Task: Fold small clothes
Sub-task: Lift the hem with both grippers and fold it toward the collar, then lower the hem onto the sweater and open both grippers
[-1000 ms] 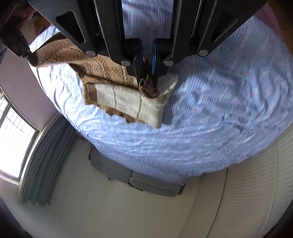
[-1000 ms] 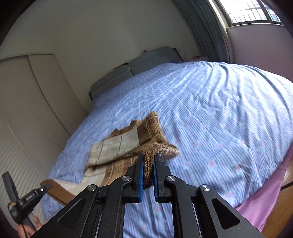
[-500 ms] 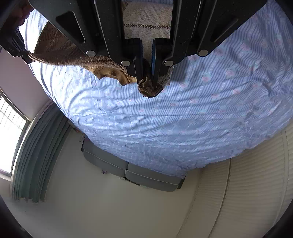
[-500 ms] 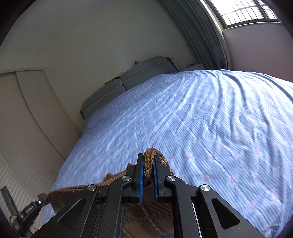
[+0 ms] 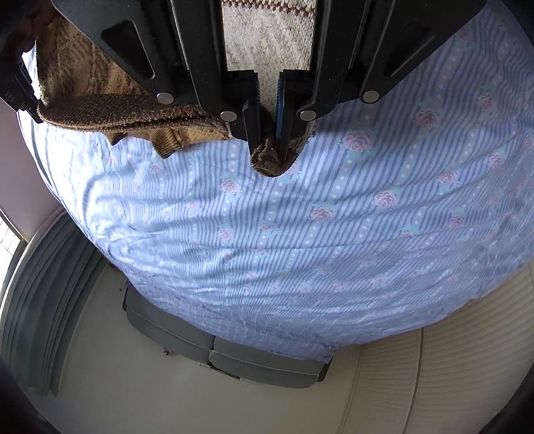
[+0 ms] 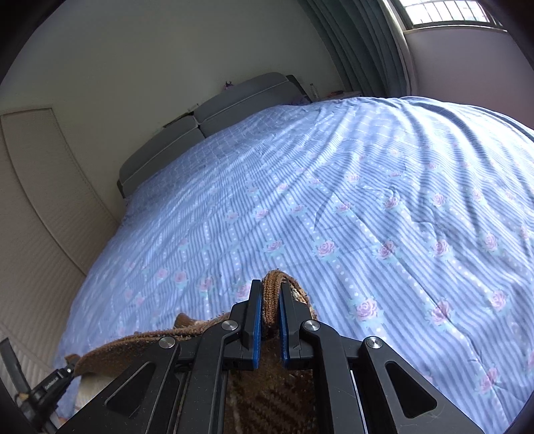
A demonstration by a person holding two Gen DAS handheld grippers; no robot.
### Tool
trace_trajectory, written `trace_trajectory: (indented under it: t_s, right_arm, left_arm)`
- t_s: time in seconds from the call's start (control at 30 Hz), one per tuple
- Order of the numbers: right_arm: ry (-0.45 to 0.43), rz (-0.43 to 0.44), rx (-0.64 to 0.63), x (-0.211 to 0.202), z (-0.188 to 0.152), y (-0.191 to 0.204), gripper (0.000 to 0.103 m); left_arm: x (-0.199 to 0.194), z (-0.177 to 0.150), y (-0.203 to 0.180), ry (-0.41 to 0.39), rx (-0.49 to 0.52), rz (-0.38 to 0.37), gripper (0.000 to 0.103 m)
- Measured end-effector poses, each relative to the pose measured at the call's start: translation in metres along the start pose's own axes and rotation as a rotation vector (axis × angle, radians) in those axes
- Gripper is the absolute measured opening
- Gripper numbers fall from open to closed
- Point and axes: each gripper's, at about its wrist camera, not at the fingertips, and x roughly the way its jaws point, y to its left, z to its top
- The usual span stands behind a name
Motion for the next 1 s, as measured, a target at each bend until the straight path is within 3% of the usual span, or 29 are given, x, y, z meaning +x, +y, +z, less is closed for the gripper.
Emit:
trace_trajectory:
  t_s: [0.17, 0.23, 0.27, 0.3, 0.37, 0.63, 0.83, 1.0]
  right_arm:
    - [0.009, -0.064, -0.042, 0.007, -0.007, 0.005, 0.009]
    - [0.005, -0.07, -0.058, 0.004, -0.005, 0.01, 0.014]
    - [-0.002, -0.076, -0.065, 0.001, -0.003, 0.012, 0.02]
    - [-0.014, -0.087, -0.078, -0.004, -0.002, 0.015, 0.03]
    - [-0.039, -0.1, -0.102, -0.012, 0.003, 0.018, 0.041]
    - [-0.075, -0.064, -0.119, -0.044, 0.005, 0.03, 0.048]
    - [0.079, -0.032, -0.224, -0.012, -0.014, 0.061, 0.05]
    - [0.172, -0.079, -0.293, 0.016, -0.03, 0.065, 0.05]
  left_arm:
    - [0.001, -0.003, -0.002, 0.001, 0.015, 0.004, 0.016]
    - [-0.006, -0.002, -0.005, -0.01, 0.027, 0.022, 0.038]
    - [-0.012, -0.001, -0.006, -0.025, 0.03, 0.032, 0.054]
    - [-0.017, 0.0, -0.006, -0.04, 0.03, 0.034, 0.059]
    - [-0.028, 0.003, -0.007, -0.061, 0.03, 0.021, 0.06]
    - [-0.046, -0.002, -0.03, -0.043, 0.06, -0.028, 0.06]
    - [-0.02, -0.018, -0.059, 0.048, 0.146, -0.067, 0.06]
    - [0.004, -0.023, -0.041, 0.091, 0.117, -0.038, 0.06]
